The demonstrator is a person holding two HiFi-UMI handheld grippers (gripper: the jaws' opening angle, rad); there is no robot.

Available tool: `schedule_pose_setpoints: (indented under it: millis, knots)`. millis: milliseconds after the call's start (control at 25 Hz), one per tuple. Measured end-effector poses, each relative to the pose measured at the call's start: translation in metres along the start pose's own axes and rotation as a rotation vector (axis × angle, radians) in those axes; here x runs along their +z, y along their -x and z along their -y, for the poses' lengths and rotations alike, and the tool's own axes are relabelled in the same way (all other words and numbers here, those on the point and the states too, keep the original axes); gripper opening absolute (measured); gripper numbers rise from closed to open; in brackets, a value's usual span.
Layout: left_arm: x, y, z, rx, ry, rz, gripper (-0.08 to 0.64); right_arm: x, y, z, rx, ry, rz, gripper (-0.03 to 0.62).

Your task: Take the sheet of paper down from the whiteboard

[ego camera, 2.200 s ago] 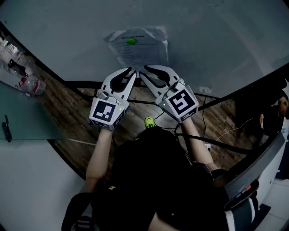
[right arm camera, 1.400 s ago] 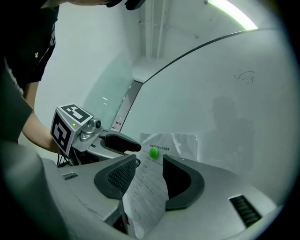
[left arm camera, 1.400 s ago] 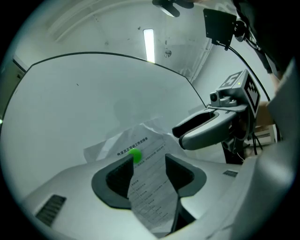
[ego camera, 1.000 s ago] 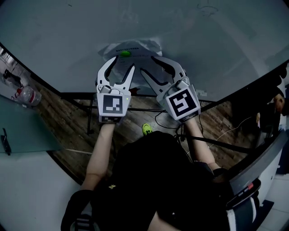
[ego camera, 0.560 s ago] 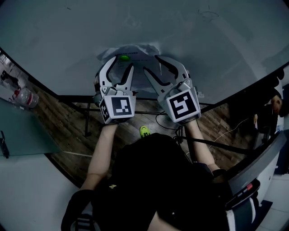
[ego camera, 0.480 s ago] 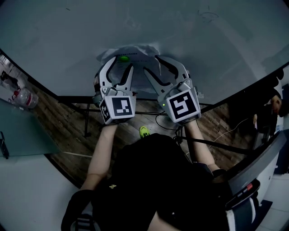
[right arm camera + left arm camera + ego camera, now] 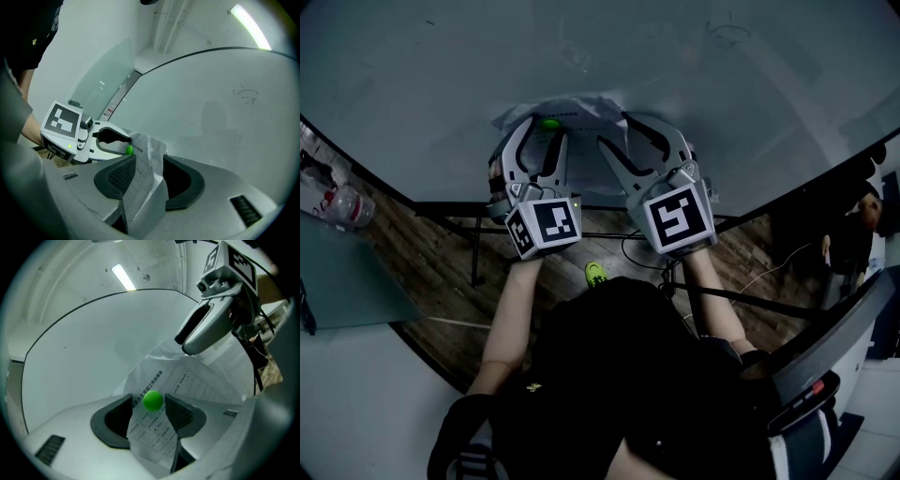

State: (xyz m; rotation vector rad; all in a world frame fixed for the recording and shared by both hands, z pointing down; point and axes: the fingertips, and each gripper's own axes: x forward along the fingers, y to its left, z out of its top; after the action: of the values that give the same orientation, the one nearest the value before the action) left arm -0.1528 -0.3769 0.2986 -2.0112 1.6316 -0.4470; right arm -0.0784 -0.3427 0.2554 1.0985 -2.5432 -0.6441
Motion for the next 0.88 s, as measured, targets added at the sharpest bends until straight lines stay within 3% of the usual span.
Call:
schedule_pose_setpoints:
  millis: [400, 880]
  knots:
    - [0.0004, -0.0018, 0.0025, 0.043, -0.070, -0.022, 0.208, -0.0045, -0.0005, 0.0054, -0.007, 0.002, -0.015, 0.187]
    - [0.0007, -0.0013, 0.0066, 0.039, -0.065, -0.004, 0.170, -0.0021, 0.0007, 0.0069, -0.009, 0.019, -0.011, 0.187]
